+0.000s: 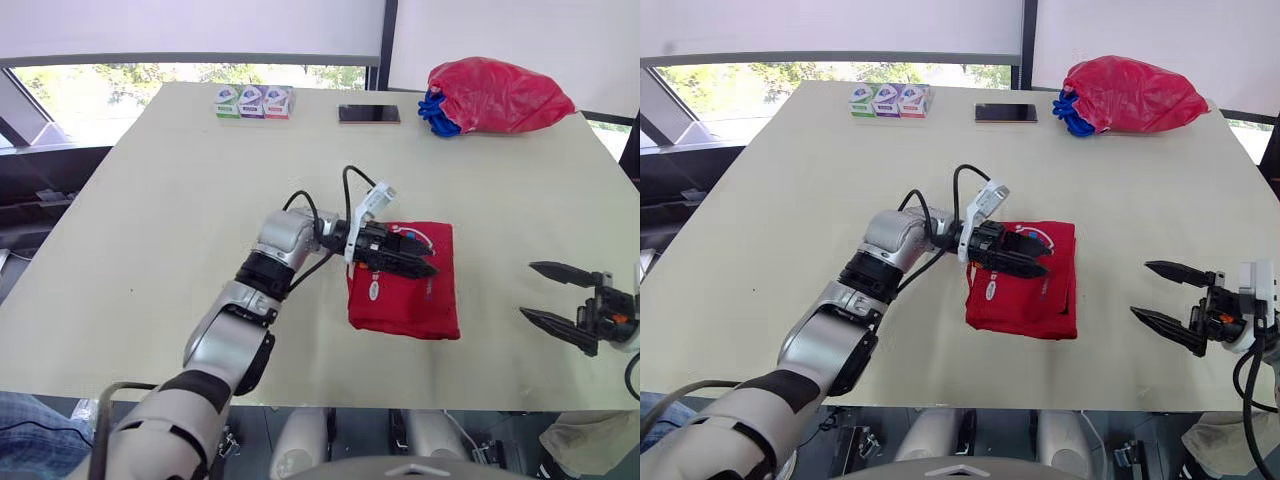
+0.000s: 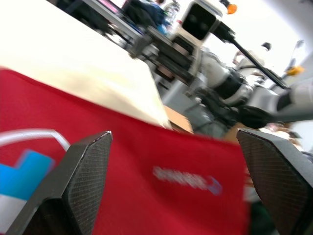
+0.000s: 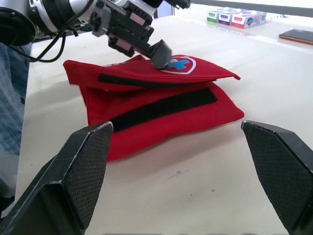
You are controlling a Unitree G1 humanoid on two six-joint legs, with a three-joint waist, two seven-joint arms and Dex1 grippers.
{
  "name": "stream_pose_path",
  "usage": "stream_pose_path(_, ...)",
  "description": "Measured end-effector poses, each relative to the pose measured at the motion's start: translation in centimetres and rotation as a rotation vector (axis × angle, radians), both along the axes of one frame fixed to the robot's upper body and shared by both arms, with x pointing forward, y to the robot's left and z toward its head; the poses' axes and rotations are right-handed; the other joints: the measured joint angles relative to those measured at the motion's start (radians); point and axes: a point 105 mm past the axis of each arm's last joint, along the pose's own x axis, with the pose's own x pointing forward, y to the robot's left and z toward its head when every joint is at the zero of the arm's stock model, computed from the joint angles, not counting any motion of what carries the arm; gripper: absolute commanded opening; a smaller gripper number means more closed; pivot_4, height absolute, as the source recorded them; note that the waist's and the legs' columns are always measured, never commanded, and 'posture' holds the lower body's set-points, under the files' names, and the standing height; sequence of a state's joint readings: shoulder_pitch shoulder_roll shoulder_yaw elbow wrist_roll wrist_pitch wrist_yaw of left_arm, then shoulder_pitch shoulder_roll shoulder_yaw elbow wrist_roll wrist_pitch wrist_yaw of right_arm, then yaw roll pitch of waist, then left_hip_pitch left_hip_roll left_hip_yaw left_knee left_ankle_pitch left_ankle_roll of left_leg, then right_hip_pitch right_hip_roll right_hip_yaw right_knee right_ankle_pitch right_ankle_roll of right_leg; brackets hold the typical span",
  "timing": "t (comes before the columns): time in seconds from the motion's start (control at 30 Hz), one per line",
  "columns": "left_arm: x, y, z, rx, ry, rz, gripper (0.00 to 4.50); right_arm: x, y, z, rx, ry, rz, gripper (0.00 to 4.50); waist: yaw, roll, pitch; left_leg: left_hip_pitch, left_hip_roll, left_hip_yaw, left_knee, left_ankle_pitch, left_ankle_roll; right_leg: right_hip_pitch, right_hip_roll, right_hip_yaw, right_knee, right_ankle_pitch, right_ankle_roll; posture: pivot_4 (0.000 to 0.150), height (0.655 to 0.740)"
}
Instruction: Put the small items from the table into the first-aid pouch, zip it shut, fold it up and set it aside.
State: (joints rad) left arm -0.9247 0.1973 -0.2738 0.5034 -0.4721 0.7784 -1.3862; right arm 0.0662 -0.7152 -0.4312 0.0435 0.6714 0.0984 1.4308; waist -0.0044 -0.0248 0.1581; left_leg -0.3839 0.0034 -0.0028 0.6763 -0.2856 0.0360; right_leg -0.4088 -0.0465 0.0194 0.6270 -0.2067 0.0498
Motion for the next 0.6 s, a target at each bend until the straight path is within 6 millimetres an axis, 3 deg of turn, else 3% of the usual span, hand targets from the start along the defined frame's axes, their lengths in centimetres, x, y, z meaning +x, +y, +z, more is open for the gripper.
stream_pose_path(0.1,-0.2,-0.5,-0.5,-0.013,0.011,0.012,4.37,0.0,-0.2,0.2,-0.002,-0.013,-0.013,4.50,0.000,0.001,0.000,0.000,0.000,0.000,0.000,0.000,0.000,0.000,0.000,0.000,0.000,0.000,0.000,0.150,0.7400)
stream_pose_path(0.27,-0.9,-0.7,-1.8,-0.008,-0.028,0.014,2.19,-0.2,-0.3,0.1,-0.005,-0.013,-0.021,4.50,0.001,0.001,-0.001,0.000,0.000,0.000,0.000,0.000,0.000,0.001,0.000,0.000,0.000,0.000,0.000,0.150,0.7400)
stream_pose_path(0.3,-1.0,-0.9,-2.3,0.000,-0.059,0.020,1.41,-0.2,-0.3,0.1,-0.005,-0.013,-0.023,4.50,0.001,0.001,-0.001,0.001,0.000,0.000,0.000,0.000,0.000,0.001,0.000,0.000,0.000,0.000,0.000,0.150,0.7400)
stream_pose_path(0.43,-1.0,-1.3,-2.8,0.026,-0.180,0.009,0.21,-0.2,-0.4,0.0,-0.004,-0.013,-0.030,4.50,0.002,0.001,-0.001,0.001,0.000,0.000,0.000,0.000,0.000,0.001,0.000,0.000,0.000,0.000,0.000,0.150,0.7400)
stream_pose_path(0.6,-1.2,-1.8,-3.5,0.043,-0.443,-0.029,0.04,-0.3,-0.5,-0.1,-0.004,-0.007,-0.035,4.50,0.011,0.002,-0.001,0.002,0.000,0.001,0.000,0.000,0.000,0.002,0.000,0.001,0.000,0.000,0.000,0.150,0.7400)
